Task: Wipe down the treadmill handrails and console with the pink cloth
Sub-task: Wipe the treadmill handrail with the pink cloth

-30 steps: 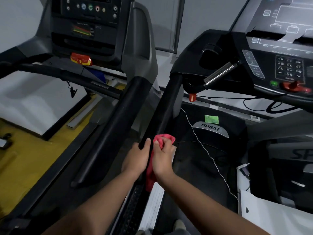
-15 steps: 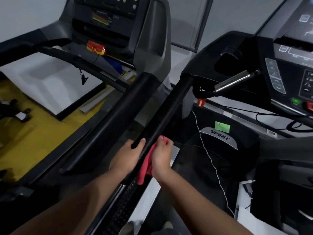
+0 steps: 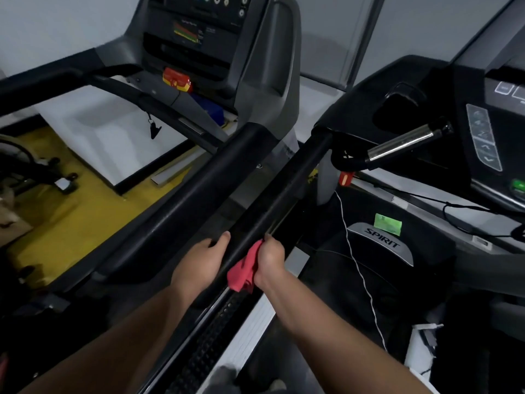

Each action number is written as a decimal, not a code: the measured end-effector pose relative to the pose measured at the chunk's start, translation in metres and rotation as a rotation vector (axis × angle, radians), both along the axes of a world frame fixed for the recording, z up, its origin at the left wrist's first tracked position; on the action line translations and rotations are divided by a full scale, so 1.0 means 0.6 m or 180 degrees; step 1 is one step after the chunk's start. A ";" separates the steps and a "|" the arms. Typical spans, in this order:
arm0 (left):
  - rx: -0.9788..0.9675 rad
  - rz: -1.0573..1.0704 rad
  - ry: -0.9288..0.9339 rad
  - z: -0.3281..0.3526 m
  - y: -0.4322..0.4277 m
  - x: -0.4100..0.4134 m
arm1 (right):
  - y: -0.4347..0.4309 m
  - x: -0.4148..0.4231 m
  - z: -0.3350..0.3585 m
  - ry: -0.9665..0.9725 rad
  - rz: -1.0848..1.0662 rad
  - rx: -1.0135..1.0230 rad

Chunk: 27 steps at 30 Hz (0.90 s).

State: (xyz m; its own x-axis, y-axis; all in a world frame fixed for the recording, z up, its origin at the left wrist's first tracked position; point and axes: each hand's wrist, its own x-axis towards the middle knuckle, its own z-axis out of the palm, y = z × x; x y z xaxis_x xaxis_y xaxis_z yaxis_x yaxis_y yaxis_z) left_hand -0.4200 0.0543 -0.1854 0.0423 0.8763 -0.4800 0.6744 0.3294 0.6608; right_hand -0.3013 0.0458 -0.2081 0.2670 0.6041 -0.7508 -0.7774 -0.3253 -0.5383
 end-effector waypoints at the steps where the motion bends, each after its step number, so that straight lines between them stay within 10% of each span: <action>1: -0.0107 0.0012 0.0067 -0.003 0.006 0.001 | 0.005 0.001 0.000 -0.0259 -0.0130 0.0015; 11: -0.0509 -0.0027 -0.0135 -0.022 0.023 0.001 | 0.009 0.015 -0.003 -0.1150 0.0100 0.0047; 19: -0.0460 -0.0309 -0.0357 -0.026 0.027 -0.004 | 0.004 0.009 0.030 -0.3485 -0.0180 0.0317; 27: -0.0581 -0.0266 -0.0644 -0.037 0.031 -0.007 | 0.021 0.011 0.018 -0.3101 -0.0438 0.0159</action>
